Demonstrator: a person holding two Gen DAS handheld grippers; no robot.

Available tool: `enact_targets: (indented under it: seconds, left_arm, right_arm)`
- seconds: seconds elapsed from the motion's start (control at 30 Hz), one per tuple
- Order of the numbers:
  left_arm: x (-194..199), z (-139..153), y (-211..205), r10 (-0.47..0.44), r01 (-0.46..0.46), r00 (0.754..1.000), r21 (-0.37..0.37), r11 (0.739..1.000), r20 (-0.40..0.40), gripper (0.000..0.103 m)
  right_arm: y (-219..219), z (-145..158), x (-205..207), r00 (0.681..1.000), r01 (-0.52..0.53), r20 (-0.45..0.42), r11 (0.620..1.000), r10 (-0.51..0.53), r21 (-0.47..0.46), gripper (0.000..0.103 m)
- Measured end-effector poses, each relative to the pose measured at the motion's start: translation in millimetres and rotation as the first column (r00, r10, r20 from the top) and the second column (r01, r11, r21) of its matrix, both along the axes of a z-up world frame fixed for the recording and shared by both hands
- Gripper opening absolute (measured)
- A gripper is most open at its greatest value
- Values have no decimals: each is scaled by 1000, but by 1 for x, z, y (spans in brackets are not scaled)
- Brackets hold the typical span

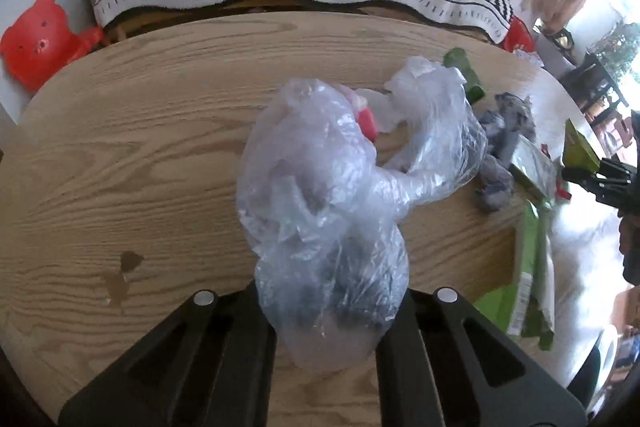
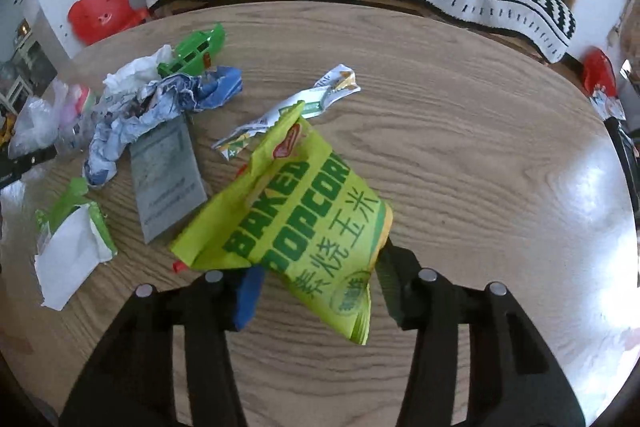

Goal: Collect trash
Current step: 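Grasp the clear plastic bag with the left gripper while the right grasps the yellow popcorn bag, then carry both bags to the black bin and release them inside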

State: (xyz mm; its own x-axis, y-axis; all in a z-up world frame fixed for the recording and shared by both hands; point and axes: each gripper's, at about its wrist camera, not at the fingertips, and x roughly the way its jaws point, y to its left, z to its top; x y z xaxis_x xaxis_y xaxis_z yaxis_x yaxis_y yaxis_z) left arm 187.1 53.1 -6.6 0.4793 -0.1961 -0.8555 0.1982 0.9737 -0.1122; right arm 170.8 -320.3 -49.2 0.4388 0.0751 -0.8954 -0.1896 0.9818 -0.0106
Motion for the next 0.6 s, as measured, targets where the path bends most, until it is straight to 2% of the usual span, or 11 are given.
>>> enact_targets:
  seconds: [0.43,0.6]
  left_arm:
    - [-36,42,-11,-24,22,996,20,1000,90,4]
    - [-51,63,-35,-82,81,990,10,997,115,4]
  right_arm:
    - [-29,37,-45,988,137,63,990,-139,36,49]
    - [-43,58,-72,980,172,103,985,-173,15,49]
